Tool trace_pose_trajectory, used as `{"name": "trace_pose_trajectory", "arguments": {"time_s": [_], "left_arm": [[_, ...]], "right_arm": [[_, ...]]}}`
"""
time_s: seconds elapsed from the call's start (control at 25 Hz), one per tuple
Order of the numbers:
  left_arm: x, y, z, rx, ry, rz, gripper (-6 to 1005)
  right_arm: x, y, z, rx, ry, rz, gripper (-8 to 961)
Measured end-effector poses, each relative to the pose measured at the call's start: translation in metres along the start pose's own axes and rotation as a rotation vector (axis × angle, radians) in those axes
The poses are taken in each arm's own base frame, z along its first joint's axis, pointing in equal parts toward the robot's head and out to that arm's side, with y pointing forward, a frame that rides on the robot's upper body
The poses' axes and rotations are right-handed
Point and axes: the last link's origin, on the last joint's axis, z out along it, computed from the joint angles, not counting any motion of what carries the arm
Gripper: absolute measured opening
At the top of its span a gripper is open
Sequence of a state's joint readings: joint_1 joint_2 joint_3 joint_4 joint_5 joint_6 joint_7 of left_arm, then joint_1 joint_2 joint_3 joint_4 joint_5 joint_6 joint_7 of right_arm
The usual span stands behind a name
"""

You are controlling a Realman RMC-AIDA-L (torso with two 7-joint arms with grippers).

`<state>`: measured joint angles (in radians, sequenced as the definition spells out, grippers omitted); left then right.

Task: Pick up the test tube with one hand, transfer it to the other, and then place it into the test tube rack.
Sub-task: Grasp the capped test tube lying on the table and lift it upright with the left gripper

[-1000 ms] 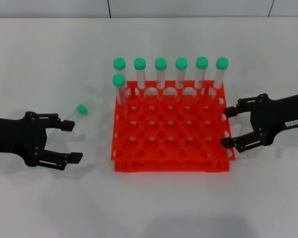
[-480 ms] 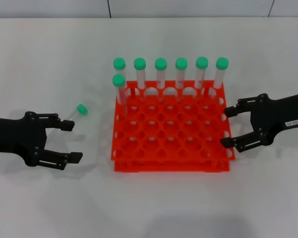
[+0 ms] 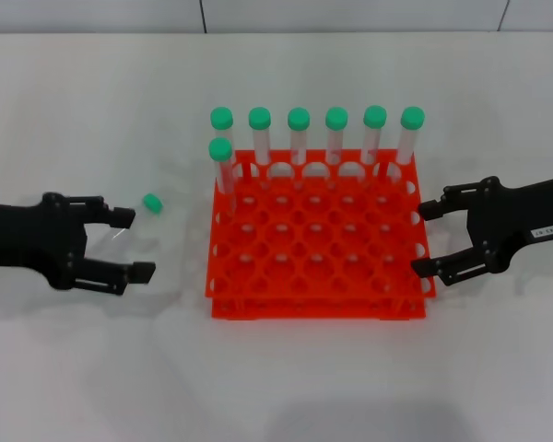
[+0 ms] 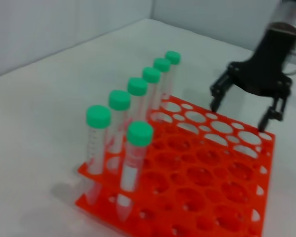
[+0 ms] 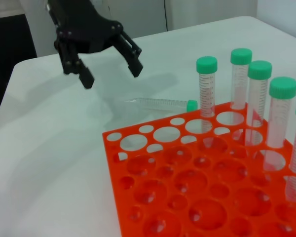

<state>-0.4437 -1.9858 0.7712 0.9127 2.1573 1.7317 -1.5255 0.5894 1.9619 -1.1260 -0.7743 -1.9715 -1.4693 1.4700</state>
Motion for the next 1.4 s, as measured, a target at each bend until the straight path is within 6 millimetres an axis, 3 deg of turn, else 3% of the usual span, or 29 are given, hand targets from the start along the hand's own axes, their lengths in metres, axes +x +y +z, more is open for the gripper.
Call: {"name": "trace_pose_trajectory", "arguments": {"time_s": [0.52,0.84,1.2,1.4], "left_arm": [[0.023,0.009,-0.020,0.130,-0.139,-0.249,877],[0.029,-0.001,-0.032,0.216,-0.289,-0.447,877],[0.024,-0.010,-0.034,0.297,-0.389,-0.494,877],[0.021,-0.014,-0.025,0.329,-0.444,-0.473,877]], "right_arm": [[0.001,-0.001,-0.001,0.011,-0.002,-0.009,830],[0.000,-0.001,0.000,0.009,-0.004,-0.019,828],[-0.008,0.002,0.006,-0.010,-0.022,-0.043,826],[-0.012,0.005,0.008,-0.010,-0.038,-0.052,825]]}}
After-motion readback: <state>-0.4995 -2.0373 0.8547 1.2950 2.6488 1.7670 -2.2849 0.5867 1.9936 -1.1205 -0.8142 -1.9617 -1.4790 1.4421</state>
